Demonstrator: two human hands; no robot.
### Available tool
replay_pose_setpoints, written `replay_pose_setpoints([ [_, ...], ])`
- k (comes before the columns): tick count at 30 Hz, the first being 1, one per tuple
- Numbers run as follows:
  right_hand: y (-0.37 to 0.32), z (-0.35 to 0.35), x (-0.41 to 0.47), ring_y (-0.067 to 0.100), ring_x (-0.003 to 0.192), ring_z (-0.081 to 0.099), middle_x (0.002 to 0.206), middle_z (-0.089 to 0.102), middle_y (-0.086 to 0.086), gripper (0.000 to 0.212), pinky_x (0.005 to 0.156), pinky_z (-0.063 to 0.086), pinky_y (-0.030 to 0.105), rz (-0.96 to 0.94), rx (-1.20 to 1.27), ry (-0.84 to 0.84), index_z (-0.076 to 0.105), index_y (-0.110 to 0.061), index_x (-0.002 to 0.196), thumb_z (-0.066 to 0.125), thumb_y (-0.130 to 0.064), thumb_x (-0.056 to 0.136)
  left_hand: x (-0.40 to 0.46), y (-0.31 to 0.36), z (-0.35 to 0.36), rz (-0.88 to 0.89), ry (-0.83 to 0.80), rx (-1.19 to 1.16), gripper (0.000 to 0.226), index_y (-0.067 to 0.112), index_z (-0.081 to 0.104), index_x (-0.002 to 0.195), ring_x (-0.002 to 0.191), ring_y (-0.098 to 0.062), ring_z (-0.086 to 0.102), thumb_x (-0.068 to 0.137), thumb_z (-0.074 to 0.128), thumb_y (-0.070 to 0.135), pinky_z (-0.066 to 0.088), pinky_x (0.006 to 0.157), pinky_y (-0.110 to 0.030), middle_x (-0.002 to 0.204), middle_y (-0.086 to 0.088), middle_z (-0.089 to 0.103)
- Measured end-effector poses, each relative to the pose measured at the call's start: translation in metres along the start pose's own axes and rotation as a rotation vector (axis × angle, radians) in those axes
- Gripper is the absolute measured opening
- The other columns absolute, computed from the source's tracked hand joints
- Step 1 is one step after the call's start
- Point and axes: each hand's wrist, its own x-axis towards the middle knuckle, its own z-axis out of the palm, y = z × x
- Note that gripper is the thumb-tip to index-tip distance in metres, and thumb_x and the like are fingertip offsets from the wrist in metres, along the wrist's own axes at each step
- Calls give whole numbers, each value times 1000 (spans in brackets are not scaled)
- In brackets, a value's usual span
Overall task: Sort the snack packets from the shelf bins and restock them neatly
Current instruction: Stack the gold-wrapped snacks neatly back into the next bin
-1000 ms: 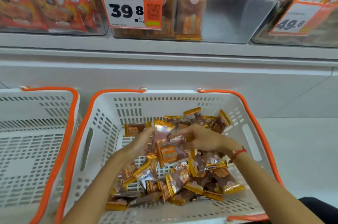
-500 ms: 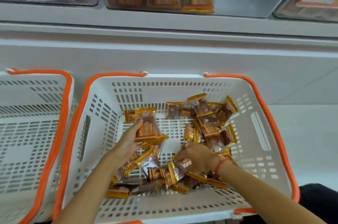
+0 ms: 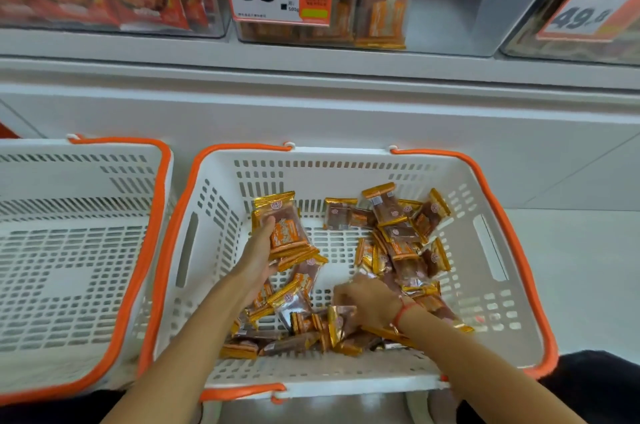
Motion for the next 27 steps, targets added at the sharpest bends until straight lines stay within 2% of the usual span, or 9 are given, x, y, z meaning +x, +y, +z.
replay_pose_setpoints([
  [2, 10, -3, 2, 22, 90, 54, 96, 63, 2, 35, 69, 41, 30, 29, 160, 84, 60, -13, 107, 75, -29, 80, -5, 0, 0, 16, -9, 20, 43, 16, 45, 138, 111, -23, 62, 104, 33, 40, 40, 107, -47, 122, -12, 64],
  [5, 15, -54, -21, 4, 68, 60, 68, 60, -16, 40, 61, 42, 19, 73, 635, 366, 57, -10, 120, 72, -24, 86, -12, 7, 6, 92, 0, 71, 46, 23, 33, 147, 127, -22, 51, 104, 35, 37, 35, 110, -46, 141, -1, 50],
  [9, -9, -119, -52, 13, 91, 69, 101, 71, 3, 28, 80, 56, 28, -113, 1169, 451, 54, -12, 122, 59, -19, 95, -15, 22, 26, 193, 81, 165, 53, 25, 20, 152, 144, -24, 25, 104, 37, 36, 23, 116, -48, 158, 2, 22],
  [11, -28, -147, -60, 12, 95, 69, 104, 70, 1, 26, 82, 57, 27, -195, 1199, 482, 52, -16, 119, 59, -17, 94, -19, 35, 41, 228, 67, 179, 51, 27, 24, 151, 143, -24, 29, 103, 37, 38, 25, 116, -49, 157, 1, 26],
  [15, -50, -184, -65, -6, 77, 58, 76, 64, -21, 23, 69, 46, 14, -224, 1004, 861, 56, -32, 96, 70, -16, 87, -40, 69, 68, 353, -69, 94, 41, 27, 49, 133, 129, -30, 49, 102, 29, 44, 37, 109, -48, 137, -11, 54],
  [18, -53, -205, -71, 3, 88, 51, 95, 53, -17, 41, 70, 41, 14, -164, 848, 1110, 57, -38, 120, 72, -39, 82, -59, 101, 82, 510, -128, 70, 48, 37, 55, 124, 123, -16, 55, 92, 28, 60, 45, 100, -33, 129, 2, 60],
  [22, -62, -245, -97, -1, 112, 56, 121, 55, -21, 49, 92, 48, 24, -332, 948, 946, 40, -39, 137, 48, -54, 91, -78, 149, 106, 836, -212, 168, 46, 35, 43, 137, 118, 2, 56, 97, 24, 48, 47, 94, -18, 129, 16, 58],
  [24, -61, -271, -118, -3, 120, 52, 128, 54, -21, 43, 100, 44, 22, -468, 956, 835, 35, -34, 140, 45, -41, 99, -83, 175, 117, 947, -172, 235, 41, 55, 30, 135, 122, 15, 44, 96, 19, 57, 38, 97, -8, 129, 34, 45],
  [27, -54, -310, -146, 4, 121, 52, 133, 52, -6, 46, 102, 43, 21, -566, 808, 857, 30, -17, 141, 49, -16, 99, -83, 214, 131, 1143, 26, 444, 30, 72, 31, 112, 129, 11, 26, 90, 11, 72, 24, 106, -21, 129, 27, 33],
])
